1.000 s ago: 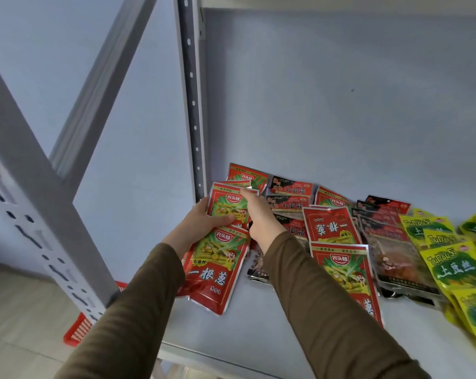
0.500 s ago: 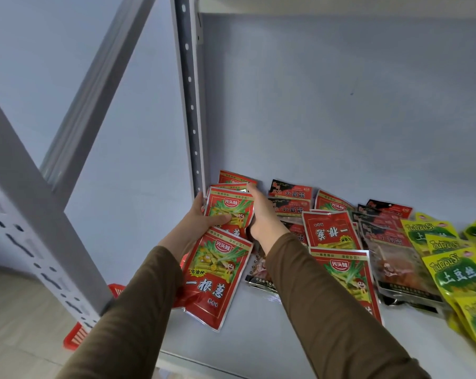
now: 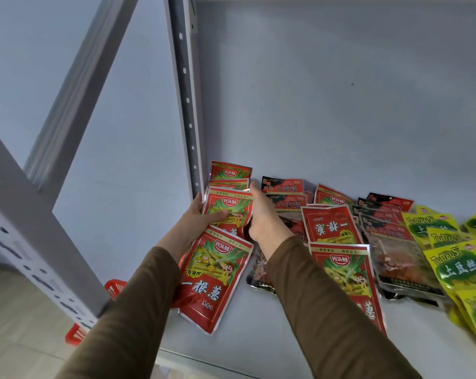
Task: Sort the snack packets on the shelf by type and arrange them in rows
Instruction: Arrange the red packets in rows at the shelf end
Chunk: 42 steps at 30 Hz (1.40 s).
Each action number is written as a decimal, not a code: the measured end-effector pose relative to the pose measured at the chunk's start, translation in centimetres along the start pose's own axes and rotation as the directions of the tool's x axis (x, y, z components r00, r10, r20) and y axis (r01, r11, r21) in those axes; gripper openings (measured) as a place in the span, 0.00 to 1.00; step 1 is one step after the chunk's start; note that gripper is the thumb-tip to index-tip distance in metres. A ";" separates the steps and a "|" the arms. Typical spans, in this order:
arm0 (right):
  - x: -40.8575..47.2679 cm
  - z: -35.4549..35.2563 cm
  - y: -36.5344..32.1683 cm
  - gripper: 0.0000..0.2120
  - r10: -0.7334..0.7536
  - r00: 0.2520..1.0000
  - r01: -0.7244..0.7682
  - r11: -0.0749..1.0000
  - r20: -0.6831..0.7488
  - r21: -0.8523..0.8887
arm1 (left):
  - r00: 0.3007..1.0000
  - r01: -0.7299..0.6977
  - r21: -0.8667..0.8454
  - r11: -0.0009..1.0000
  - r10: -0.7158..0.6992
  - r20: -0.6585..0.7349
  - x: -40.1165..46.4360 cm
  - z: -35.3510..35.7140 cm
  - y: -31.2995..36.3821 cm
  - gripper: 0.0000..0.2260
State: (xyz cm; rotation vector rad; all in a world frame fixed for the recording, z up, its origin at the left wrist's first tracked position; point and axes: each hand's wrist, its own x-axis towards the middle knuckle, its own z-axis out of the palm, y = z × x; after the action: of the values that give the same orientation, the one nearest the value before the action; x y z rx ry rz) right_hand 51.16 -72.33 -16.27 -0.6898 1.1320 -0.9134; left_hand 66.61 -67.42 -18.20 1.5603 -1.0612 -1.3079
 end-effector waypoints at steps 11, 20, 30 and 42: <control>-2.5 -0.5 1.4 0.22 -0.102 0.992 0.101 0.995 0.070 0.021 | 0.961 -0.101 -0.044 0.994 0.086 -0.264 -3.0 -0.8 -1.2 0.28; -7.7 -0.8 3.6 0.17 -0.201 0.960 0.238 0.953 0.196 -0.187 | 0.983 -0.069 0.079 0.994 0.081 -0.162 -6.3 -1.1 -1.5 0.09; -9.6 -2.1 4.9 0.14 -0.116 0.976 0.154 0.967 0.187 -0.201 | 0.974 0.014 0.325 0.946 0.061 -0.217 -8.3 -1.7 -2.5 0.24; -7.9 -2.1 3.9 0.20 -0.453 0.860 0.490 0.608 0.235 -0.625 | 0.945 0.145 0.582 0.800 0.061 -0.320 -7.3 -2.4 -3.0 0.16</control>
State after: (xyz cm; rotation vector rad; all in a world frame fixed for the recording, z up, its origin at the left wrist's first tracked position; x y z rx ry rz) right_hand 48.96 -63.51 -16.60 -1.6764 1.2564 -0.9040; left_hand 68.49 -59.46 -18.55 2.1919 -1.3009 -0.7100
